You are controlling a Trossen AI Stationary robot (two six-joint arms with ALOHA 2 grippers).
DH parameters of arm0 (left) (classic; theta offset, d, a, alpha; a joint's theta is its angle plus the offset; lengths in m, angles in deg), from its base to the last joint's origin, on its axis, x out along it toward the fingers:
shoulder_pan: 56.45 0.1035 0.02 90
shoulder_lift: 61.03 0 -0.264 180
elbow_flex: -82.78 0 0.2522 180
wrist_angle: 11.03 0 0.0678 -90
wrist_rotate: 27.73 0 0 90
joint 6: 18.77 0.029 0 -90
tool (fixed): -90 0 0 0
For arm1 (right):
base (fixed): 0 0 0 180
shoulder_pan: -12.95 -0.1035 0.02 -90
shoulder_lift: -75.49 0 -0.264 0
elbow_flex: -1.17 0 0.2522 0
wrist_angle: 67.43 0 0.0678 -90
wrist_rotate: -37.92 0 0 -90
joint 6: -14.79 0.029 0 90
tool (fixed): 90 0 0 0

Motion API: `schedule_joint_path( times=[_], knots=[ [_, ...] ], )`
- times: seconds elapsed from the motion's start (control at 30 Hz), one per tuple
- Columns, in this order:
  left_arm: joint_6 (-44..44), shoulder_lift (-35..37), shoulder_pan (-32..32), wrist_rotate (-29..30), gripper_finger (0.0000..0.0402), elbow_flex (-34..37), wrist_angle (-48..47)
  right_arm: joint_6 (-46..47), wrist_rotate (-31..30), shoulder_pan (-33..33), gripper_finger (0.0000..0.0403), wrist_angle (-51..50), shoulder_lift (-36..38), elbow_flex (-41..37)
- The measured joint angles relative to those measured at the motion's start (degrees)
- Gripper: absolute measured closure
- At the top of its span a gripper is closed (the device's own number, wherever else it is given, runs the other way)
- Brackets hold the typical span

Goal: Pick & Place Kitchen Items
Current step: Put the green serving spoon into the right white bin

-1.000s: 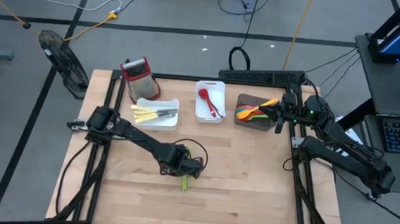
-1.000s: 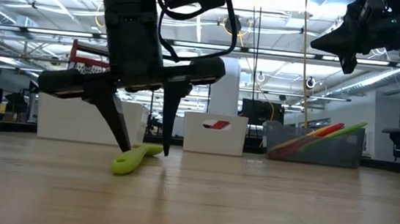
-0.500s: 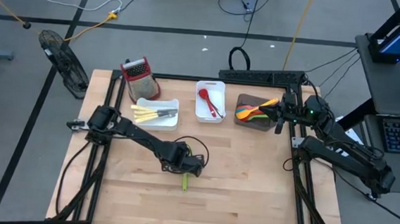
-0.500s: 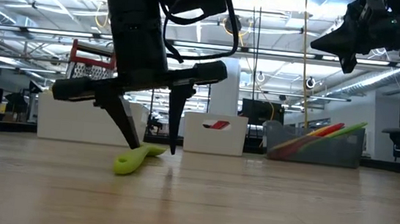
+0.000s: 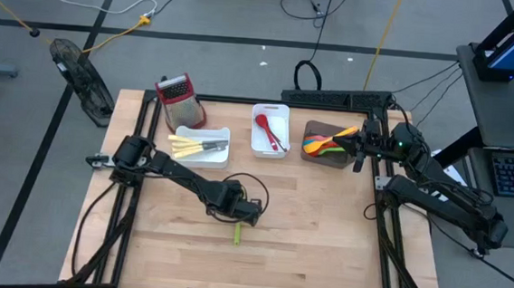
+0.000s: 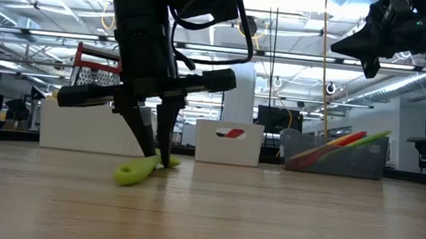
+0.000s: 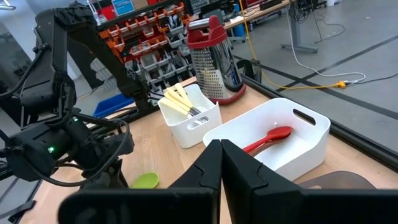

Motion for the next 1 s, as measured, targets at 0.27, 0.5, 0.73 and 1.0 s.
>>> schedule_joint_path(
  times=[0.27, 0.5, 0.73, 1.0],
  knots=[
    [3.8, 0.9, -0.3, 0.1, 0.0387, 0.2, 1.6, 0.0, 0.0, 0.0, 0.0403, 0.1, 0.0, 0.0],
    [6.9, 4.5, -0.1, 1.8, 0.0387, 0.5, 2.0, 0.0, 0.0, 0.0, 0.0403, 0.1, 0.0, 0.0],
    [10.2, 9.8, 1.0, 1.9, 0.0387, 0.4, 5.6, 0.0, 0.0, 0.0, 0.0403, 0.1, 0.0, 0.0],
    [19.6, 16.3, 6.8, 4.9, 0.0387, 0.3, 20.6, -1.3, 0.0, 0.0, 0.0403, 0.1, 0.0, 0.0]
  ],
)
